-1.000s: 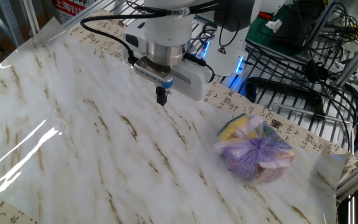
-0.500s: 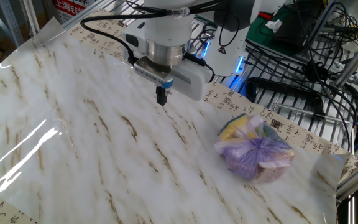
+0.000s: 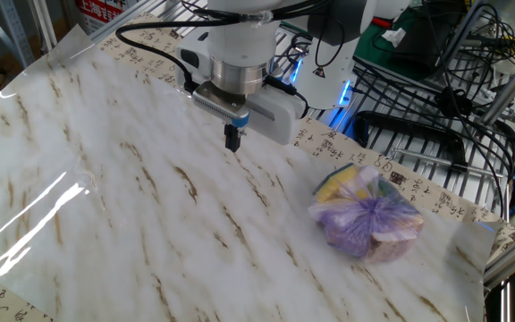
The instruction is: Pick up a bag of things
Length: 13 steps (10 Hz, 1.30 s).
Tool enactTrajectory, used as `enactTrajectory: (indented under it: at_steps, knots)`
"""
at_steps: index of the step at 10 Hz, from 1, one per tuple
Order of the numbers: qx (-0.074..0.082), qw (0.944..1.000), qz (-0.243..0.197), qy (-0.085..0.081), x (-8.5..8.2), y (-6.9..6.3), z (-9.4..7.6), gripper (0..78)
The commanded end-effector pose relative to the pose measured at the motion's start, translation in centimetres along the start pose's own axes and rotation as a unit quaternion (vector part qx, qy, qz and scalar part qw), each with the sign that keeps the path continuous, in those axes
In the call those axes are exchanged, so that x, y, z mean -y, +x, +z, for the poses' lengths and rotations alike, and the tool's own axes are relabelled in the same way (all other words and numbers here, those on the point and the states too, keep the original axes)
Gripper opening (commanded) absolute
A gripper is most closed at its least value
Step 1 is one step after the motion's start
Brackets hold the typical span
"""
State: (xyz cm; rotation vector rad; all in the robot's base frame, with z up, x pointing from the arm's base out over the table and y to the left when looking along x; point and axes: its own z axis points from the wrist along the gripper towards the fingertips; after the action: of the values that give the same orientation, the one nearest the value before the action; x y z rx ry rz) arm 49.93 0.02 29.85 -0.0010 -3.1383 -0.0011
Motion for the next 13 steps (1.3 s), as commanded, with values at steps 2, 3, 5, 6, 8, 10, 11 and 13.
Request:
enactTrajectory:
  at_steps: [2,3,5,6,8,10,11,13]
  knots:
    - [-0.028,0.996,0.083,0.018,0.0,0.0,0.0,0.0]
    - [-0.028,0.9957,0.08,0.036,0.0,0.0,0.0,0.0]
    - [-0.029,0.9958,0.081,0.029,0.0,0.0,0.0,0.0]
    - [-0.03,0.9957,0.083,0.028,0.0,0.0,0.0,0.0]
    - [-0.032,0.9944,0.101,-0.003,0.0,-0.2,0.2,0.0]
    - [-0.03,0.9942,0.103,0.004,-0.1,-1.2,0.4,0.0]
    - [-0.03,0.9938,0.107,0.009,-0.1,-2.2,0.5,0.0]
    - [-0.03,0.9939,0.105,0.009,-0.1,-2.6,0.4,0.0]
